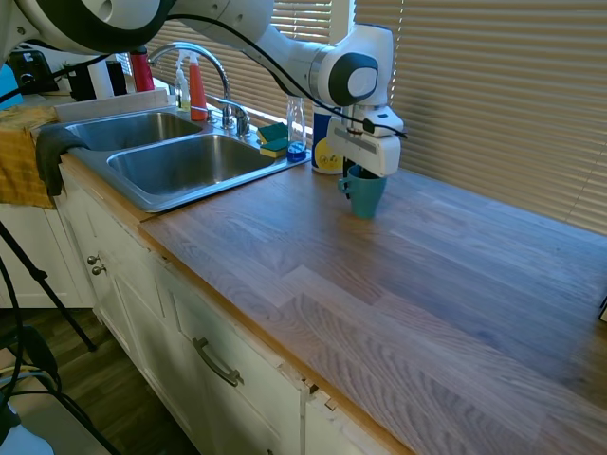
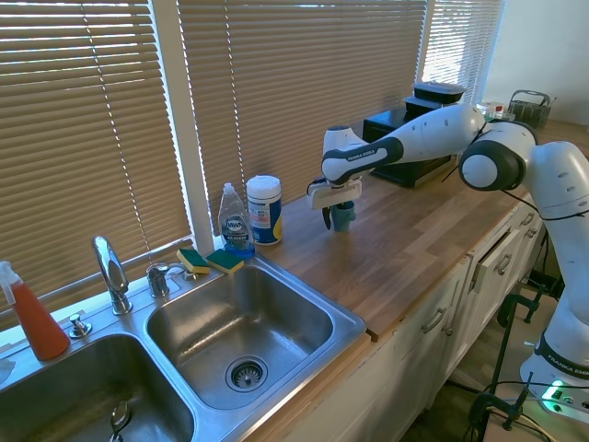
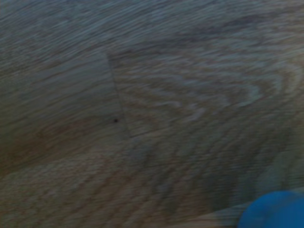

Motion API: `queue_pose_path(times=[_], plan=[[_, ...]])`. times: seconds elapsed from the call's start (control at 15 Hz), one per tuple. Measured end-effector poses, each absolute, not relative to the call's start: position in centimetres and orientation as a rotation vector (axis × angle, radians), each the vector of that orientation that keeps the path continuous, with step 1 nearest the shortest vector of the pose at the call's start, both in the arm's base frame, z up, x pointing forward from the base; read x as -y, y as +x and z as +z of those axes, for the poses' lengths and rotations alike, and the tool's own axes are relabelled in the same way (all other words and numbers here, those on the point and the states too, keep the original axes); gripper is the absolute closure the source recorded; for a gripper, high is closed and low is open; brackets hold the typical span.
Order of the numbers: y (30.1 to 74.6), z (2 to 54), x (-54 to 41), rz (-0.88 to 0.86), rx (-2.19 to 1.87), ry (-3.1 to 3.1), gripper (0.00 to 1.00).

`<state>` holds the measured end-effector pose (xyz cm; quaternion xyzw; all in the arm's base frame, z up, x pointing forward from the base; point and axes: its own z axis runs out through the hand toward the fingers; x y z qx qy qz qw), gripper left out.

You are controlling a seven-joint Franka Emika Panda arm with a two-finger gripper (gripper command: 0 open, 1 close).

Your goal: Put the mug in the sink

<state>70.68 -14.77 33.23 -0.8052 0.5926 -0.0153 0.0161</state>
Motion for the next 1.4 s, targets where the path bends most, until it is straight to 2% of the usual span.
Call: queue_pose_path(times=[0.33,0.6,1.07,1.27,1.4], plan=[[70.7,34.2,15.0,-0.098,-1.840,-2.486,1.00],[68.8,35.2,13.8,-0.144,-1.816,-2.477,1.00],[61.6,44.1,5.0,-0.291,-1.654,-2.549,1.00],[60.4,47.3,-0.8,-0.339,-1.582,-2.583,1.00],[60.2,47.7,-4.2,-0.345,-1.542,-2.611,1.00]])
